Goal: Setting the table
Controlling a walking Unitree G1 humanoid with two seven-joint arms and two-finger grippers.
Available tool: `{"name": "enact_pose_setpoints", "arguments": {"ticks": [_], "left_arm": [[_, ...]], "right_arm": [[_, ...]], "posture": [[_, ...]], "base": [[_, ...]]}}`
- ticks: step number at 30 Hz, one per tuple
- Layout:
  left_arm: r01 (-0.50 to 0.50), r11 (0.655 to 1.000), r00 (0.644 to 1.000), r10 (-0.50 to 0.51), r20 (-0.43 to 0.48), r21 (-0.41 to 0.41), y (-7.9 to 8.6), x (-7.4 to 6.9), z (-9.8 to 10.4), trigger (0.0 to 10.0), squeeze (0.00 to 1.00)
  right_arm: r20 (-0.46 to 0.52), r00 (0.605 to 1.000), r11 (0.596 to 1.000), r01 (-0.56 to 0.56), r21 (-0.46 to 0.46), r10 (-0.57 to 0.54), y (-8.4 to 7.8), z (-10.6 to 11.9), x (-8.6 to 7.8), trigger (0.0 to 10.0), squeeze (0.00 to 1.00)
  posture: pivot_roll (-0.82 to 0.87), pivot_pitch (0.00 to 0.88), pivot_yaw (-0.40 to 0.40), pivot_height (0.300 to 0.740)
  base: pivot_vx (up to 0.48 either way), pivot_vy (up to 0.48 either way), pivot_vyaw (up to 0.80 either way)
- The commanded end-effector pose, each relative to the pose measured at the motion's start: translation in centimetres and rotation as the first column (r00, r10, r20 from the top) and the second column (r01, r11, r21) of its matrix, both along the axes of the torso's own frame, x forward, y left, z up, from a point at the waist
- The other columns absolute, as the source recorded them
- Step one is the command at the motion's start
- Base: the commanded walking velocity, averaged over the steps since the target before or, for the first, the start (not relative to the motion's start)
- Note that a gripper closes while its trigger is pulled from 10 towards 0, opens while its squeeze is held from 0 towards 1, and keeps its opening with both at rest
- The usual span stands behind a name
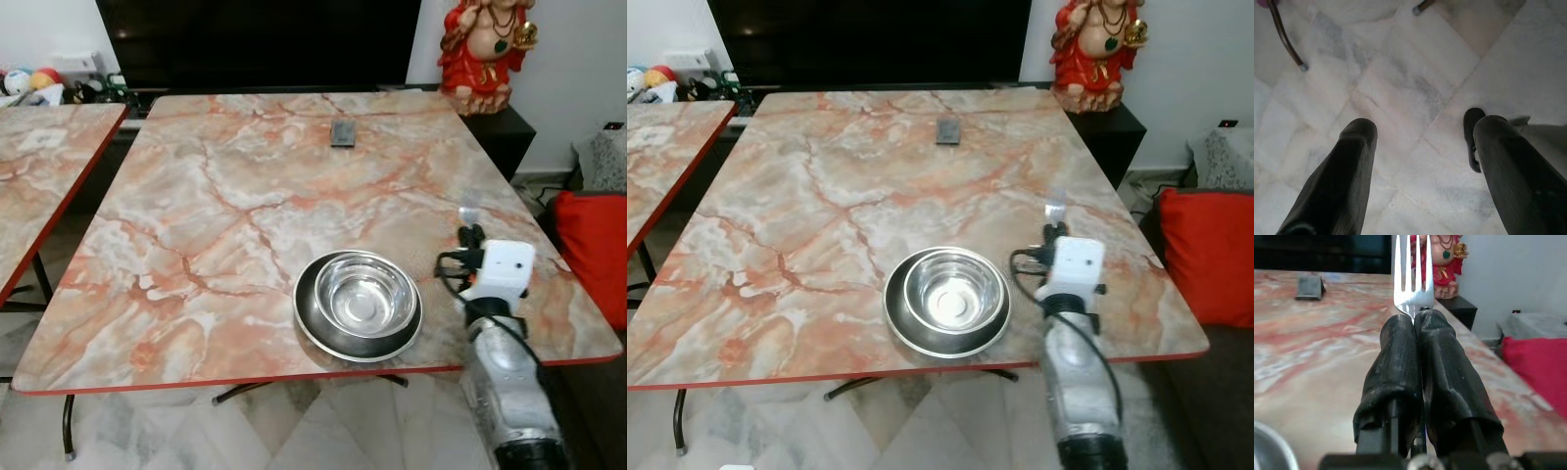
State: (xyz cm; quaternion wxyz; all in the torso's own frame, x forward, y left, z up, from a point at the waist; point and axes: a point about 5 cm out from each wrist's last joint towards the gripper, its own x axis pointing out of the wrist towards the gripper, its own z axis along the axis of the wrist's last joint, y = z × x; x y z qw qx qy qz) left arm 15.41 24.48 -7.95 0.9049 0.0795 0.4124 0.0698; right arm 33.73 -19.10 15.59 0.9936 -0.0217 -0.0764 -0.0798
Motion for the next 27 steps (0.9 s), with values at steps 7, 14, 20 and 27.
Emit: {"name": "enact_pose_setpoints", "arguments": {"ticks": [7, 14, 20, 27], "left_arm": [[-0.001, 1.0, 1.0, 0.001, -0.023, -0.004, 0.0, -0.5, -0.2, 10.0, 0.0], [0.007, 1.0, 1.0, -0.007, -0.027, -0.008, 0.0, -0.4, -0.2, 10.0, 0.0], [0.013, 1.0, 1.0, -0.013, -0.028, -0.01, 0.0, -0.5, -0.3, 10.0, 0.0], [0.018, 1.0, 0.999, -0.018, -0.028, -0.013, -0.1, -0.5, -0.3, 10.0, 0.0]], "right_arm": [[-0.273, 0.962, 1.0, -0.014, 0.022, 0.019, -1.2, -1.7, 1.8, 10.0, 0.0], [-0.347, 0.936, 0.996, -0.043, 0.074, 0.066, -1.0, -2.6, 2.1, 10.0, 0.0], [-0.394, 0.914, 0.993, -0.056, 0.108, 0.095, -0.8, -3.4, 2.6, 10.0, 0.0], [-0.419, 0.9, 0.99, -0.075, 0.118, 0.118, -0.3, -4.1, 2.7, 10.0, 0.0]], "posture": [[0.0, 0.11, -0.015, 0.74], [0.0, 0.108, -0.012, 0.74], [0.0, 0.103, -0.011, 0.74], [0.01, 0.099, -0.009, 0.74]], "base": [[0.0, 0.0, 0.0], [0.0, 0.0, 0.0], [0.0, 0.0, 0.0], [0.0, 0.0, 0.0]]}}
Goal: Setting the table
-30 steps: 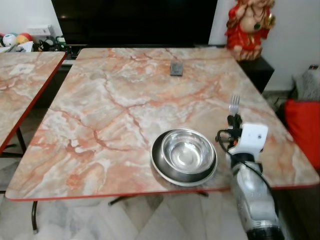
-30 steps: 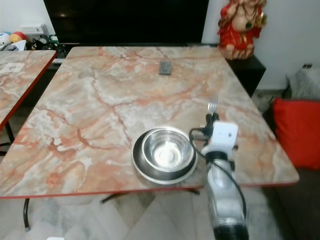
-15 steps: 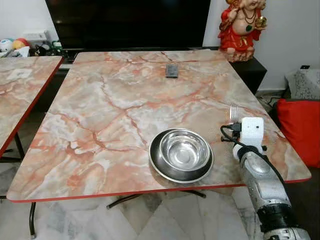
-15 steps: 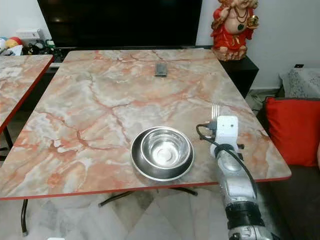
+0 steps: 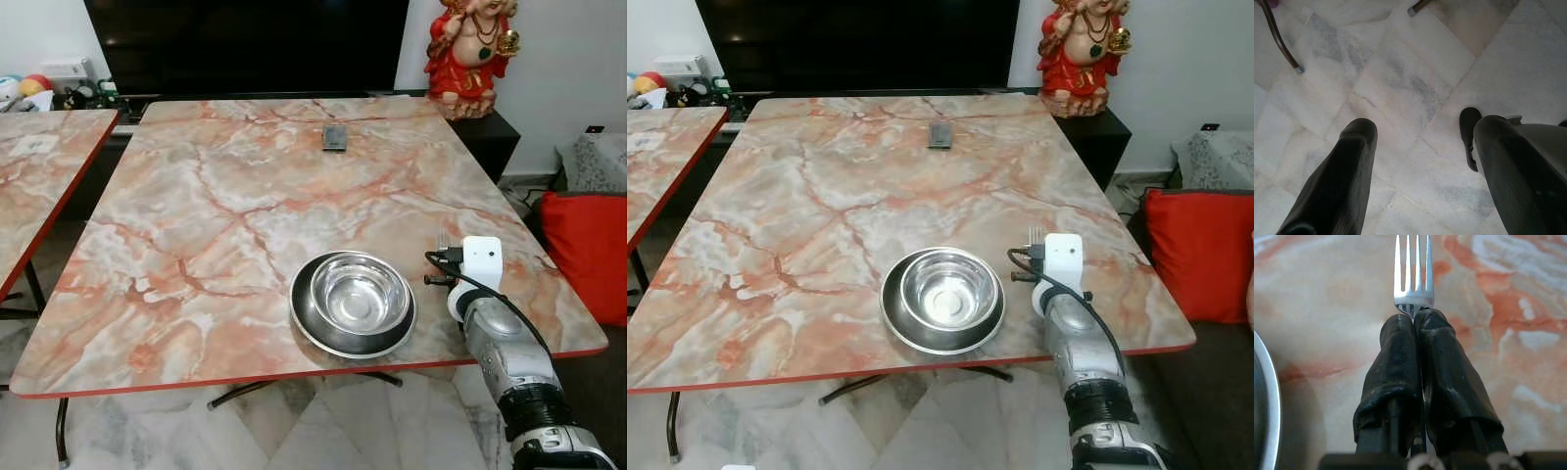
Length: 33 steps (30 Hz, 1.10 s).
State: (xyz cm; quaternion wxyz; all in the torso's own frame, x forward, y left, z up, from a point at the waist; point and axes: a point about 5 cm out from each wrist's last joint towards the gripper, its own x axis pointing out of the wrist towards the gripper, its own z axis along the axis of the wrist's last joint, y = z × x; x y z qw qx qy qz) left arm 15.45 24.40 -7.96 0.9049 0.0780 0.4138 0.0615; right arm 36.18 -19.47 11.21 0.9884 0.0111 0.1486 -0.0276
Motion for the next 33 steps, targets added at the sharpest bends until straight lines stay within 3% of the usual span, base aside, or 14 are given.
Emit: {"name": "enact_pose_setpoints", "arguments": {"ticks": [1, 15, 33], "left_arm": [[0.005, 1.0, 1.0, -0.005, -0.025, -0.002, 0.0, -0.5, -0.2, 10.0, 0.0], [0.002, 1.0, 1.0, -0.002, -0.026, -0.001, 0.0, -0.6, -0.3, 10.0, 0.0], [0.02, 1.0, 0.999, -0.02, -0.027, 0.018, 0.3, -0.7, -0.2, 10.0, 0.0]], "right_arm": [[0.005, 1.0, 1.0, -0.004, 0.009, 0.004, 0.1, 0.2, 0.2, 10.0, 0.0], [0.041, 0.998, 0.998, -0.056, 0.03, 0.055, 1.4, 0.1, 0.7, 10.0, 0.0], [0.093, 0.996, 1.0, -0.016, 0.01, 0.015, 2.1, 0.1, 1.6, 10.0, 0.0]], "posture": [[0.01, 0.1, -0.009, 0.74], [0.01, 0.111, -0.011, 0.74], [0.05, 0.131, -0.003, 0.74]], "base": [[0.0, 0.0, 0.0], [0.0, 0.0, 0.0], [0.0, 0.0, 0.0]]}}
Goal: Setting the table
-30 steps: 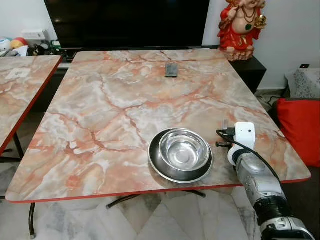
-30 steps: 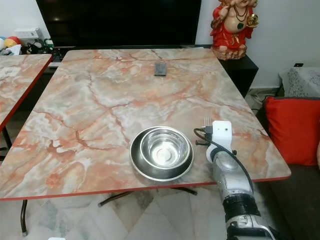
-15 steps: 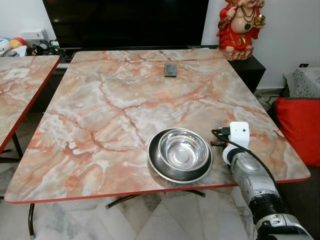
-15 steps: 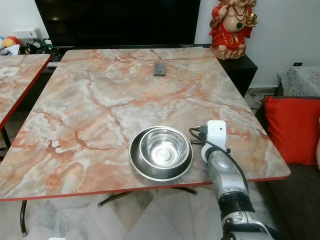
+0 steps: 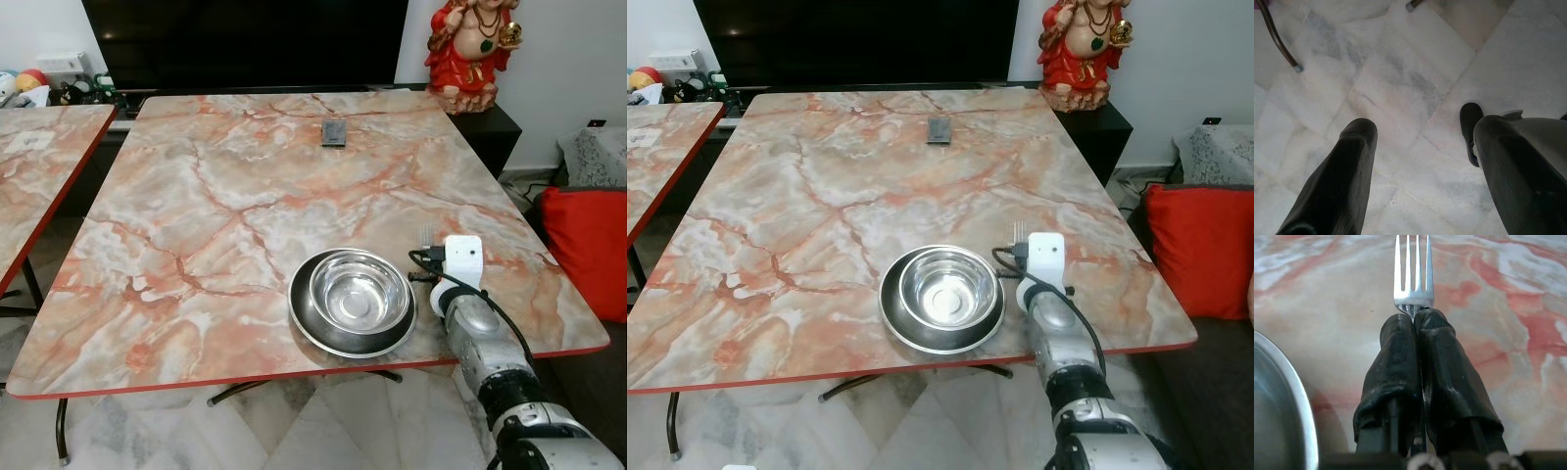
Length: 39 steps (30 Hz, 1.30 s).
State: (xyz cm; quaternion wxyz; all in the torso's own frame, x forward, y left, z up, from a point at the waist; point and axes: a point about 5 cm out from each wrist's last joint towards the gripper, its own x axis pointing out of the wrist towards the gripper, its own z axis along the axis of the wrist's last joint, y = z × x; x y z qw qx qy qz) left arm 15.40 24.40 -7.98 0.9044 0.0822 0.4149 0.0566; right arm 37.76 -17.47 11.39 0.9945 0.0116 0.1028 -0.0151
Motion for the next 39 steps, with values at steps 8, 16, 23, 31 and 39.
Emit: {"name": "enact_pose_setpoints", "arguments": {"ticks": [8, 16, 23, 31, 39], "left_arm": [[0.013, 1.0, 1.0, -0.013, -0.023, 0.02, 0.5, -0.7, -0.1, 10.0, 0.0], [0.019, 1.0, 1.0, -0.018, -0.022, 0.023, 0.5, -0.7, -0.1, 10.0, 0.0], [0.021, 0.999, 1.0, -0.021, -0.019, 0.024, 0.5, -0.7, -0.1, 10.0, 0.0], [0.019, 1.0, 1.0, -0.019, -0.017, 0.025, 0.4, -0.6, -0.1, 10.0, 0.0], [0.017, 1.0, 1.0, -0.016, -0.019, 0.026, 0.5, -0.7, -0.1, 10.0, 0.0]], "right_arm": [[-0.006, 1.0, 1.0, -0.019, -0.012, 0.019, 0.9, -0.5, 0.1, 10.0, 0.0], [-0.027, 1.0, 1.0, -0.003, -0.011, 0.002, 0.6, -1.2, -0.2, 10.0, 0.0], [-0.031, 1.0, 1.0, -0.003, -0.016, 0.003, 0.6, -1.3, -0.2, 10.0, 0.44], [0.027, 1.0, 1.0, -0.007, 0.002, 0.007, 0.8, -0.2, 0.3, 10.0, 0.28], [0.036, 0.999, 1.0, -0.023, 0.009, 0.022, 1.1, -0.1, 0.3, 10.0, 0.38]], "posture": [[0.06, 0.137, -0.002, 0.74], [0.06, 0.139, -0.002, 0.74], [0.06, 0.139, -0.002, 0.74], [0.07, 0.136, -0.003, 0.74], [0.07, 0.137, -0.005, 0.74]], "base": [[0.0, 0.0, 0.0], [0.0, 0.0, 0.0], [0.0, 0.0, 0.0], [0.0, 0.0, 0.0], [0.0, 0.0, 0.0]]}}
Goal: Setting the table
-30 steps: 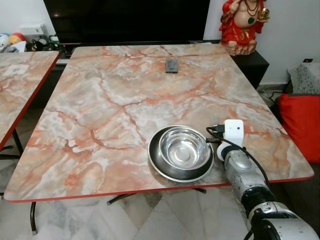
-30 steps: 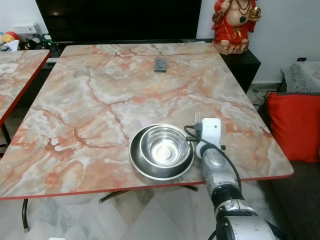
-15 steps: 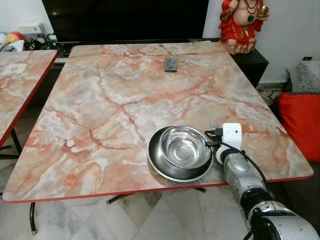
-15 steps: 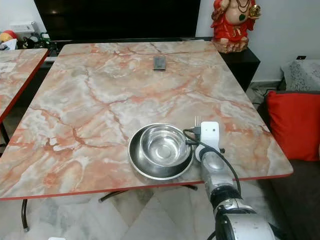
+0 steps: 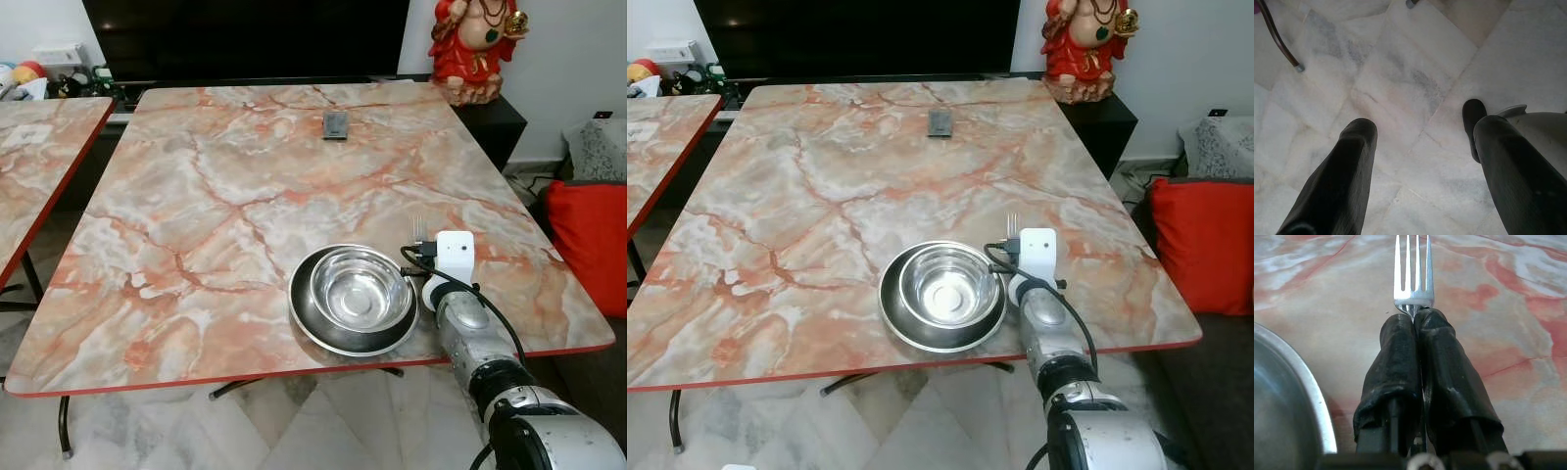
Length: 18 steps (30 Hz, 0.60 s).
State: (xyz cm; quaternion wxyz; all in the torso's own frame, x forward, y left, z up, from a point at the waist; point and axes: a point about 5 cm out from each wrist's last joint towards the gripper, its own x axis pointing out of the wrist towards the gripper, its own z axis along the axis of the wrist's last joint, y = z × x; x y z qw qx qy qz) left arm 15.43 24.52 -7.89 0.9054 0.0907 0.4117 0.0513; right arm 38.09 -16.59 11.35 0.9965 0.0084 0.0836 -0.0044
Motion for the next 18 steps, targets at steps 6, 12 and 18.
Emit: {"name": "enact_pose_setpoints", "arguments": {"ticks": [6, 12, 18], "left_arm": [[-0.001, 1.0, 1.0, 0.002, -0.026, 0.015, 0.36, -0.76, -0.23, 10.0, 0.0], [-0.001, 1.0, 1.0, 0.001, -0.023, 0.015, 0.32, -0.66, -0.2, 10.0, 0.0], [0.0, 1.0, 1.0, 0.0, -0.022, 0.014, 0.26, -0.61, -0.2, 10.0, 0.0]], "right_arm": [[-0.013, 1.0, 1.0, 0.001, 0.011, 0.0, 0.22, -0.26, -0.05, 10.0, 0.38], [-0.027, 1.0, 1.0, 0.0, 0.005, 0.0, 0.11, -0.58, -0.2, 10.0, 0.5], [-0.028, 1.0, 1.0, -0.002, 0.005, 0.002, 0.14, -0.62, -0.21, 10.0, 1.0]], "posture": [[0.06, 0.137, -0.005, 0.74], [0.06, 0.136, -0.006, 0.74], [0.06, 0.136, -0.006, 0.74]], "base": [[0.0, 0.0, 0.0], [0.0, 0.0, 0.0], [0.0, 0.0, 0.0]]}}
